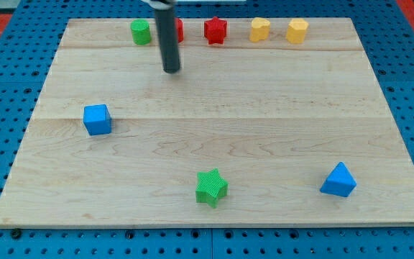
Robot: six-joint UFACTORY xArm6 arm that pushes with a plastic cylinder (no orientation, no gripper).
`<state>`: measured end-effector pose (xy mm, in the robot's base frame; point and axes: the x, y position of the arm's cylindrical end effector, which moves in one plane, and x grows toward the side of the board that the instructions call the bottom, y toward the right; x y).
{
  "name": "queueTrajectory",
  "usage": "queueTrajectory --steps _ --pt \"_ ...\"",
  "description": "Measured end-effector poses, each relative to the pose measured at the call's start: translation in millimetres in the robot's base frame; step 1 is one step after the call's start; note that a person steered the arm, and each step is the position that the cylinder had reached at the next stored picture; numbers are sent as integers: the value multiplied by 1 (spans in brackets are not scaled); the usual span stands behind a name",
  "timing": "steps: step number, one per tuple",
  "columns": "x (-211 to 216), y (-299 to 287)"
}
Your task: Move the blue cube into the green circle
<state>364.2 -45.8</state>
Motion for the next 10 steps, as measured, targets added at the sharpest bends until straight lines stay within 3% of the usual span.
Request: queueTrajectory --steps 1,2,3,4,5,7,9,10 --pt "86 -1" --pt "135 -58" --pt "129 -130" --pt "99 -162" --pt "79 -160" --pt "76 -78" --pt "48 -81" --pt "48 -56"
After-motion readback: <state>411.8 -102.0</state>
